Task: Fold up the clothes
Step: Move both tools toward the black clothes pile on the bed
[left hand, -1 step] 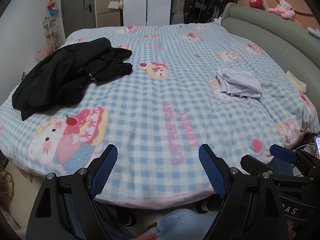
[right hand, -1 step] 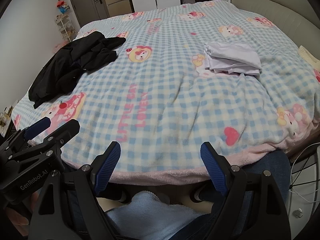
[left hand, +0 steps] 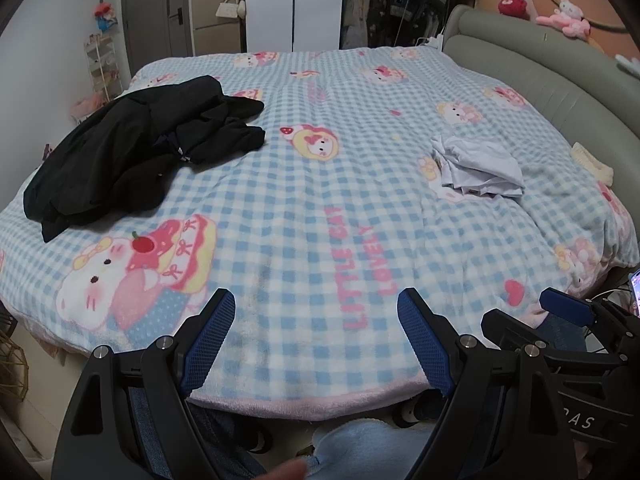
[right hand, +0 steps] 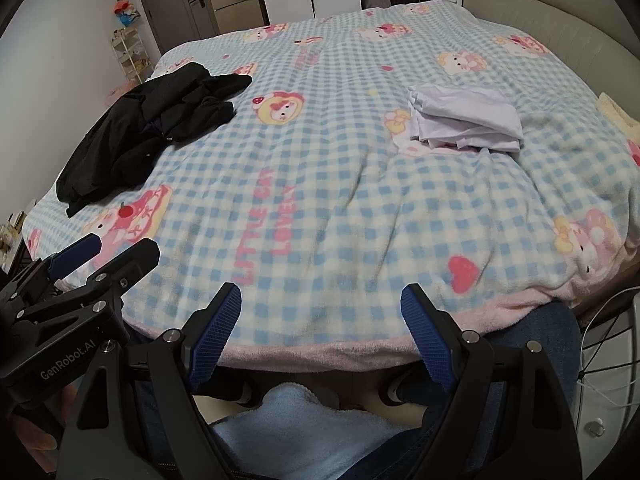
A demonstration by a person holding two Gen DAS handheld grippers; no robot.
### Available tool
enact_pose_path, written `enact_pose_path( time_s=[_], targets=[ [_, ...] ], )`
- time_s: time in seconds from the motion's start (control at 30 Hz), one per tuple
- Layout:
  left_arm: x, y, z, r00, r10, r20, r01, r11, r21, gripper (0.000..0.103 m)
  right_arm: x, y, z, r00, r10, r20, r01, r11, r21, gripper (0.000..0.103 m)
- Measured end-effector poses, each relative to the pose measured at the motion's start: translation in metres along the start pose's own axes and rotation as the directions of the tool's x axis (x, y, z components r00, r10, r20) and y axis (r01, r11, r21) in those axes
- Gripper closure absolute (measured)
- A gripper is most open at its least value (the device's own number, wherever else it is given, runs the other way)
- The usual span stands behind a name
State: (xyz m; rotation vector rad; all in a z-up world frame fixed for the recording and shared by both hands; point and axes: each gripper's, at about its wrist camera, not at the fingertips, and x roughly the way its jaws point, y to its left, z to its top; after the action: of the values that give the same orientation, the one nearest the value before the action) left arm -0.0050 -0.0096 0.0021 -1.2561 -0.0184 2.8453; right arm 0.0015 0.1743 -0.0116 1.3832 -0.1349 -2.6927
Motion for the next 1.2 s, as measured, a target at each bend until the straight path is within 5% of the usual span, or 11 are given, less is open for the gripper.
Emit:
enact_pose_path(
  time_s=[0.33, 0.7, 0.83, 0.9, 1.13, 1.2],
  targets=[
    [0.013, 0.087, 0.046, 1.0, 0.017, 0.019, -0.015, 0.992, -0.122, 0.018, 0.006, 0.027, 0.068, 0.999, 0.018, 0.046, -0.014, 0.996, -0.089, 0.019],
    [0.049, 0.204, 0.088, 0.997, 0.071, 0.007, -0.066, 0.959, -0.276, 0.019, 0.09, 0.165, 0.155, 0.987, 0.163, 0.012, -0.15, 0.932, -0.33, 0.019],
    [0.085, 0.24, 0.096, 0.999, 0.039, -0.009, -0.04, 0.939, -0.342, 0.049, 0.138, 0.212, 0.169, 0.979, 0.199, -0.054, -0.204, 0.903, -0.377, 0.024],
    [0.106, 0.246, 0.103, 1.0, 0.018, -0.005, -0.018, 0.937, -0.349, 0.057, 0.164, 0.231, 0.175, 0.975, 0.202, -0.092, -0.222, 0.892, -0.393, 0.035],
    [0.169, 0.264, 0.143, 0.998, -0.056, -0.002, 0.052, 0.929, -0.365, 0.057, 0.249, 0.267, 0.199, 0.94, 0.244, -0.237, -0.319, 0.876, -0.363, 0.048],
    [0.186, 0.28, 0.153, 1.0, 0.002, -0.026, -0.012, 0.926, -0.378, 0.057, 0.262, 0.281, 0.201, 0.938, 0.238, -0.25, -0.322, 0.866, -0.382, 0.05]
  ],
)
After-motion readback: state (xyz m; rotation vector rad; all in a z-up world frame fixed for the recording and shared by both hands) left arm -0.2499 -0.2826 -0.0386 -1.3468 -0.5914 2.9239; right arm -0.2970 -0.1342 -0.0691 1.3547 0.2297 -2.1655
